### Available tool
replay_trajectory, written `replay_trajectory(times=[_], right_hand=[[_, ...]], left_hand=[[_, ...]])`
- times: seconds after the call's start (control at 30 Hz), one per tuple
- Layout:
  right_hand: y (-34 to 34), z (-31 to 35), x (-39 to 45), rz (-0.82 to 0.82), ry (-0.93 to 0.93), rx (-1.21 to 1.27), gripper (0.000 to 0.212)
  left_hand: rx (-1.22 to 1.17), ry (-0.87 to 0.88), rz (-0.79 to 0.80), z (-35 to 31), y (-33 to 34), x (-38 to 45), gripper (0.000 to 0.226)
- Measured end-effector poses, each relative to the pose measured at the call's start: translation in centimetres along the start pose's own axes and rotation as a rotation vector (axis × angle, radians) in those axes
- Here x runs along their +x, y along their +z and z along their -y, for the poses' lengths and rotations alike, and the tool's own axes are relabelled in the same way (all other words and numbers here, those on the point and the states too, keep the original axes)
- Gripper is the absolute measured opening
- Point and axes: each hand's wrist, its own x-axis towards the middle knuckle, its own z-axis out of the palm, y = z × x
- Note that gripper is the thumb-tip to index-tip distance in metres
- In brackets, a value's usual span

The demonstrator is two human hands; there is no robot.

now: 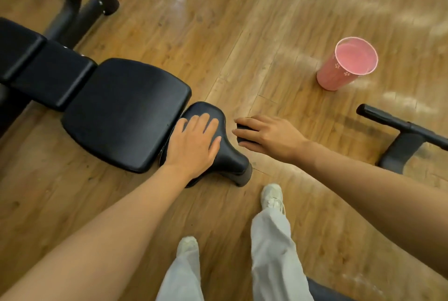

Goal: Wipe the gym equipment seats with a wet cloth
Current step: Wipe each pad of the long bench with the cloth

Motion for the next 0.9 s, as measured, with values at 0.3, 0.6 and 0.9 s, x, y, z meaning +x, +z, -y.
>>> replay_trajectory(times=[0.3, 0.6, 0.9], right_hand=[[-6.0, -10.8, 3.7, -0.005, -0.344, 0.017, 0.031], [-9.3, -11.2, 11.9, 0.005, -0.54, 0.092, 0.036], [-8.7, -12.0, 21.6, -0.007, -0.808, 0.195, 0.044]], left_hand=[[0.035, -0.29, 0.014, -4.3, -6.6, 5.4, 0.047], [0.091, -0.507, -0.111, -2.3, -12.2, 6.7, 0.046], [0.096, -0.844, -0.061, -2.5, -12.6, 6.6, 0.048]])
